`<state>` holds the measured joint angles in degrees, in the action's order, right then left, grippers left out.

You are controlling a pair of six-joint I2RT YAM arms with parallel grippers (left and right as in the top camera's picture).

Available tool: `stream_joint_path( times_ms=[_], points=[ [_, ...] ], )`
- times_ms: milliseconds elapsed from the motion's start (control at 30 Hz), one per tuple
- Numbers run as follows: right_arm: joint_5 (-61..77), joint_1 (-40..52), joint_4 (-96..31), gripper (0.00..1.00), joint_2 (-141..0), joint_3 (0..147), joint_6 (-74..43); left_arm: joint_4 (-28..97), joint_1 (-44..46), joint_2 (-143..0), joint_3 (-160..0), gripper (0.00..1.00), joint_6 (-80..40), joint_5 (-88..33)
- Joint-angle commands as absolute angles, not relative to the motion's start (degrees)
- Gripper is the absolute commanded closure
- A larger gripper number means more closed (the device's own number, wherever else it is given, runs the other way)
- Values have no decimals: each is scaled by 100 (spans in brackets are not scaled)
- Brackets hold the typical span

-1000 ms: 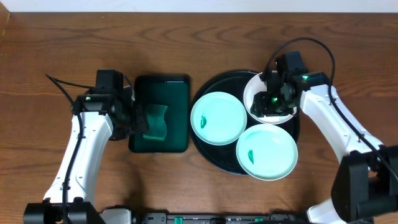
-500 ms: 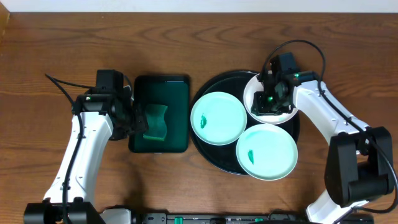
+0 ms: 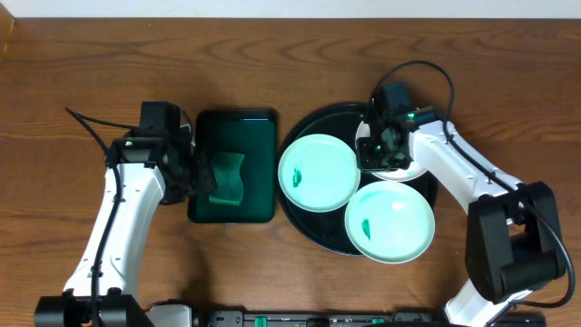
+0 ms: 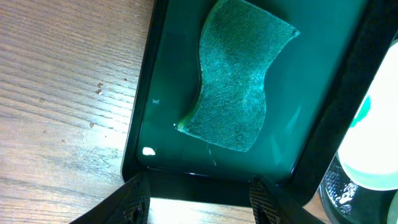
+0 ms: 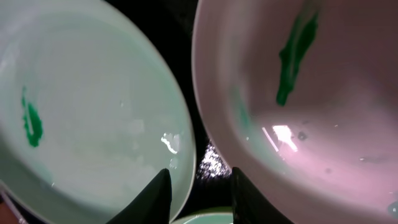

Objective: Clean dirty plates on tray and stack at the side

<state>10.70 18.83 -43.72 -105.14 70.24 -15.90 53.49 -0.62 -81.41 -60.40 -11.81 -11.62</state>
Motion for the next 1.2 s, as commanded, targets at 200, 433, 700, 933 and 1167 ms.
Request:
stream_joint_path(
  times_ms=[200,433,700,933,1167],
  points=[
    [729,2182,-4091,84,-10545,6796,-2027,5343,-54,-8167,-6005,46,-1194,-1083],
    [574,2185,-4086,83,-10547,6683,-2375,5343,-56,-8167,-6005,46,-1194,-1083],
    [585,2248,-3846,79,-10547,6545,-2377,5343,-54,-8167,-6005,45,-1194,-1083],
    [582,2272,-3747,83,-10547,6469,-2484,5345,-54,-8167,-6005,45,-1194,-1083],
    [582,2272,-3741,92,-10547,6453,-2486,5345,-54,-8167,-6005,45,-1194,-1083]
  ],
)
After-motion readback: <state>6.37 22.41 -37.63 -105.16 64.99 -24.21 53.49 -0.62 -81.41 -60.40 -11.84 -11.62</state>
